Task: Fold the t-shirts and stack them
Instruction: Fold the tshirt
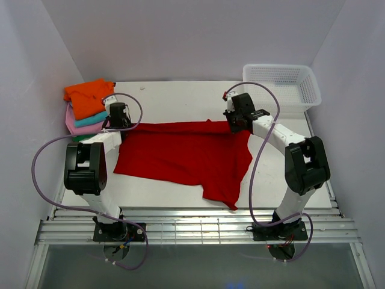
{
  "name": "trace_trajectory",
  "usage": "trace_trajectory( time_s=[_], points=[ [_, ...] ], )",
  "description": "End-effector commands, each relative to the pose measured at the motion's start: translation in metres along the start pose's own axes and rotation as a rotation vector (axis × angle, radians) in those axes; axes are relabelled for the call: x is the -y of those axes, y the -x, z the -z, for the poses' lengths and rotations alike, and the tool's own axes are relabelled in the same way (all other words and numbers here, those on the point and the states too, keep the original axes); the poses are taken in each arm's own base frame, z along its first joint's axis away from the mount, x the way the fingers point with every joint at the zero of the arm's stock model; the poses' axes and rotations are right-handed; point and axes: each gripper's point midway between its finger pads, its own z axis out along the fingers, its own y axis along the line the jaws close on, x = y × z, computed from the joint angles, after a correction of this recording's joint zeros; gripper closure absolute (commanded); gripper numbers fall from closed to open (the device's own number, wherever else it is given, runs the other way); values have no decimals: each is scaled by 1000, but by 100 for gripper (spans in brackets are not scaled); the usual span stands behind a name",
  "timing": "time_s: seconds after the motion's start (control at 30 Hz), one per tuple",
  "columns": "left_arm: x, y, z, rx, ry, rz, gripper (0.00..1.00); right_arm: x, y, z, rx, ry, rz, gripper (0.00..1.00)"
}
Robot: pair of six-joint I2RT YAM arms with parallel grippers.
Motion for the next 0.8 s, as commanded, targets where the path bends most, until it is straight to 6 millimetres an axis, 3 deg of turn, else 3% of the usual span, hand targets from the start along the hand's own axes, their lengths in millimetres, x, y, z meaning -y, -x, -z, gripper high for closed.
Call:
trace_trajectory(
  time_s=[0.0,0.33,0.4,0.43,0.47,0.5,0.53,0.6,0.7,0.73,0.77],
  points=[
    [-1,21,15,43,-3,34,92,-2,-3,17,-3,-14,-17,92],
    [-16,-1,10,-31,73,-2,90,-8,-40,25,-71,-43,-38,92],
    [-26,-13,10,-88,129,-28,73,-7,-47,26,-92,-52,-42,92],
    [-27,-19,11,-100,147,-38,62,-8,-52,27,-105,-55,-43,87],
    [-32,-21,14,-94,185,-42,45,-8,-55,28,-112,-60,-43,84],
    [-37,-27,18,-95,211,-48,17,-7,-57,29,-113,-73,-46,80],
    [-33,-23,26,-68,213,-46,12,-9,-61,31,-116,-79,-39,72],
    [-36,-13,37,-2,250,-25,11,-6,-52,40,-71,-95,-43,64],
    [-20,12,66,141,226,-1,10,-2,-26,58,33,-108,-56,52],
    [-5,14,75,165,184,-5,9,-2,-14,60,80,-105,-53,47],
    [11,32,84,226,125,25,9,-2,-4,63,111,-100,-50,46]
  ],
)
